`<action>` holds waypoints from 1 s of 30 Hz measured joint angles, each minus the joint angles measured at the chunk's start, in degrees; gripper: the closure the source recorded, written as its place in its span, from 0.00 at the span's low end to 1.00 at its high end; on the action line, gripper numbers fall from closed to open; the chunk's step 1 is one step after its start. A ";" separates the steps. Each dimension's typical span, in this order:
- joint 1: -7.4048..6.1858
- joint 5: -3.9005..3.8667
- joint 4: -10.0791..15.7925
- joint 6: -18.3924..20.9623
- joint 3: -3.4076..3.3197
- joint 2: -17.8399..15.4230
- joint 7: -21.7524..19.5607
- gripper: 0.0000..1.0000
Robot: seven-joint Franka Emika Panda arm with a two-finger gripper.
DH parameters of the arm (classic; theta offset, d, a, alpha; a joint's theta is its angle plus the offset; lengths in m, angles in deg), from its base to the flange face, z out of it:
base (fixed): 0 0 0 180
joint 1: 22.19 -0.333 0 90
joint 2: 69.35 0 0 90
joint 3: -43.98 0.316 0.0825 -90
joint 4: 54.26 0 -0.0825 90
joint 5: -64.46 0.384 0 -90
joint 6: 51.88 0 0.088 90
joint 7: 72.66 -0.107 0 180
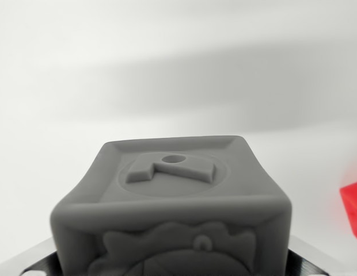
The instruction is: Destack cube
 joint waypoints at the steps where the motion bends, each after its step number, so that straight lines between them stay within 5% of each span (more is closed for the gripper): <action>1: -0.13 -0.02 -0.34 0.10 -0.03 0.26 -0.34 1.00; 30: -1.72 -0.97 -1.45 -8.13 -1.72 10.07 -1.53 1.00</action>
